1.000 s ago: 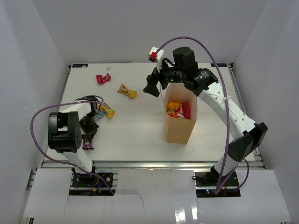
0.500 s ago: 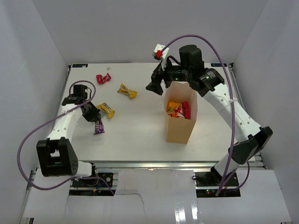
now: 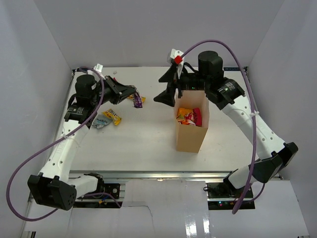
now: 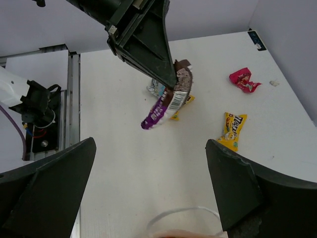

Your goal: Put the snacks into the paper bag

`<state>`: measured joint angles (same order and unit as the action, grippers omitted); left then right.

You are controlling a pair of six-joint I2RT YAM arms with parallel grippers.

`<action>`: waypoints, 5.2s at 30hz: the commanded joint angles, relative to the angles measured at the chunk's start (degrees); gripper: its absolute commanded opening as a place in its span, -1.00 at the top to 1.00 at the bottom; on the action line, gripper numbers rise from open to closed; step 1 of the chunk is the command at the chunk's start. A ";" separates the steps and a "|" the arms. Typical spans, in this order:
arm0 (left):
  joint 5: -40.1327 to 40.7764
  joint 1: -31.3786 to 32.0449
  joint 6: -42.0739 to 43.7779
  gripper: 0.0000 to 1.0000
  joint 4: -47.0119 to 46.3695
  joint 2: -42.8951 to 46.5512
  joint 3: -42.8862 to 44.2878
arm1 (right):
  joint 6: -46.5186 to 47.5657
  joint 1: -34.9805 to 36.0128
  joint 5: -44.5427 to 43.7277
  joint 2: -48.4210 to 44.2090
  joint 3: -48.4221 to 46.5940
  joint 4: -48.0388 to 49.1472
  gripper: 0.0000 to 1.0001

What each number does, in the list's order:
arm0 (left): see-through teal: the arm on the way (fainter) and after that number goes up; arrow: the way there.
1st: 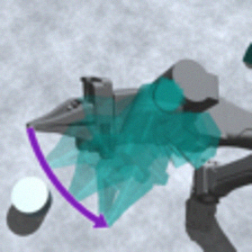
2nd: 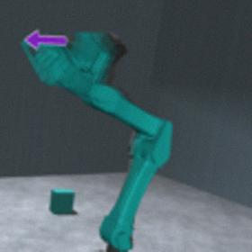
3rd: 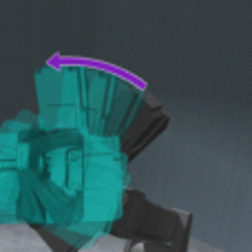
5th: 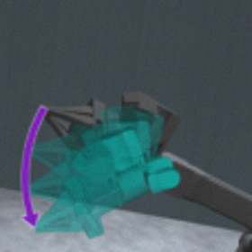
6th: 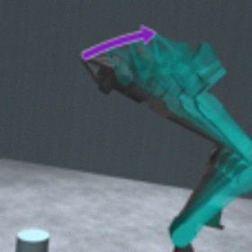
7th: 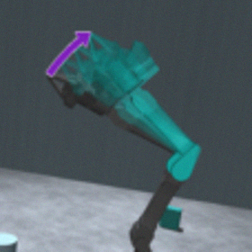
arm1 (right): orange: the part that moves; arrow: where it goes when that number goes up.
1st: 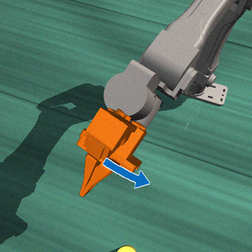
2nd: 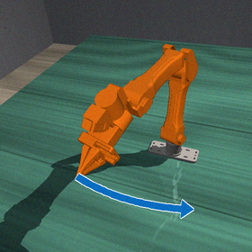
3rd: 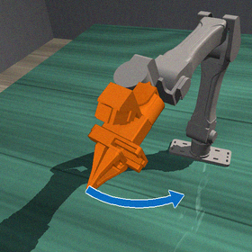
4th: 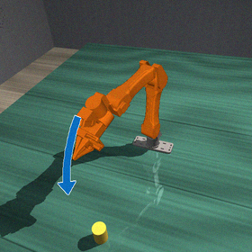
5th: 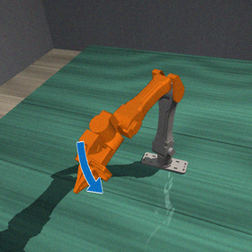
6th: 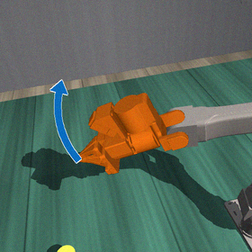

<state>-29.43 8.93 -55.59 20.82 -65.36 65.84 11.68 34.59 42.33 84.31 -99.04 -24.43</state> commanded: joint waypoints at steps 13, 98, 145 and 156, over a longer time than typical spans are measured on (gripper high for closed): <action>3.68 10.50 -13.40 1.00 -6.05 -4.95 12.11 | -4.83 14.89 -41.97 2.43 1.40 8.51 -1.00; 30.86 -4.27 9.27 0.53 15.05 -32.21 7.91 | -2.96 -3.21 1.43 -10.59 12.14 9.21 -0.79; -19.97 4.69 17.89 0.23 -48.68 4.45 -19.79 | -43.50 10.32 -17.63 7.62 7.55 21.61 -0.01; -16.90 4.69 16.74 -0.52 -47.81 6.38 -21.62 | -36.84 9.27 -17.54 6.30 3.51 22.40 0.69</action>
<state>-48.64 13.47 -38.96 -26.15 -61.69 44.49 -29.26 44.60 24.47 93.73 -92.12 -5.39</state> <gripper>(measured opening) 0.742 0.285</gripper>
